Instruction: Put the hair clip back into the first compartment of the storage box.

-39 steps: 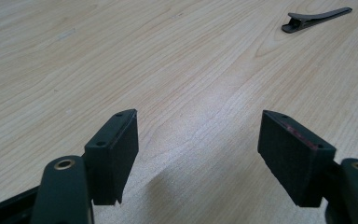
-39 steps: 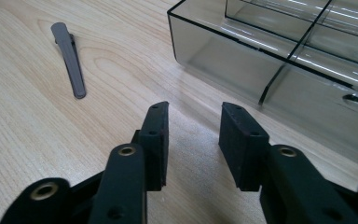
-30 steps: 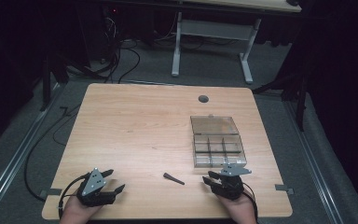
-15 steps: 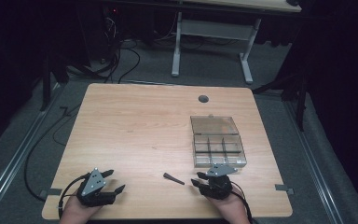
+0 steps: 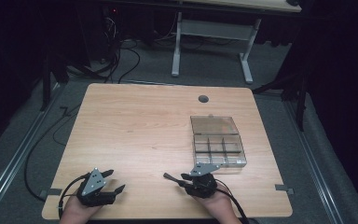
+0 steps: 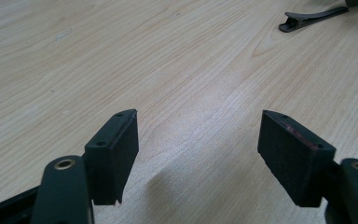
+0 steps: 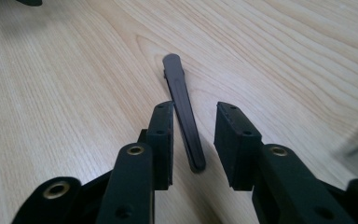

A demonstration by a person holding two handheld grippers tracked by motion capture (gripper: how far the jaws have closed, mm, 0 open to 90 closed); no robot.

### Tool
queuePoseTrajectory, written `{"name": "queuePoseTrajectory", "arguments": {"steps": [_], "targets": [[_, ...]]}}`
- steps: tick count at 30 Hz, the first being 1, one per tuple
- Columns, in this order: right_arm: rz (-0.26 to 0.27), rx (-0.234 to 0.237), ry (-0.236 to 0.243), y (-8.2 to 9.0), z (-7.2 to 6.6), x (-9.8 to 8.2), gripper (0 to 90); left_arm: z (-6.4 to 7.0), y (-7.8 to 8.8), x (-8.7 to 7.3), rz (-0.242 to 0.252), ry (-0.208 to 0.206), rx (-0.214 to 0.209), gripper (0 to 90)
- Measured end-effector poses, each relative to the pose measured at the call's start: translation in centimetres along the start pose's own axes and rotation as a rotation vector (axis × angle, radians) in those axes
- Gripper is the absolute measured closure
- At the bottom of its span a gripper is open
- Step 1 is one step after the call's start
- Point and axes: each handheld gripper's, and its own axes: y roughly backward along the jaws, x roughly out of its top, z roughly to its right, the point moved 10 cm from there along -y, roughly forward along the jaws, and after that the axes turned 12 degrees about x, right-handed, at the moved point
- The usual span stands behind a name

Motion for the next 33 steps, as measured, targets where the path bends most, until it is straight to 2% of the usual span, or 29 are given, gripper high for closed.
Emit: {"name": "queuePoseTrajectory", "arguments": {"steps": [11,18,21,33], "targets": [[-0.033,-0.006,0.040,-1.3,-0.1,0.3,74.2,0.0,0.0,0.0,-0.001,0.002,-0.001,29.3],[-0.041,-0.007,0.037,-1.5,-0.1,0.2,75.6,0.0,0.0,0.0,-0.003,0.003,-0.001,29.3],[-0.040,-0.013,0.046,-1.5,-0.1,0.2,79.6,0.0,0.0,0.0,-0.004,0.003,0.000,29.3],[-0.047,-0.010,0.060,-1.3,-0.2,0.0,80.5,0.0,-0.1,0.0,-0.005,0.002,0.001,29.4]]}}
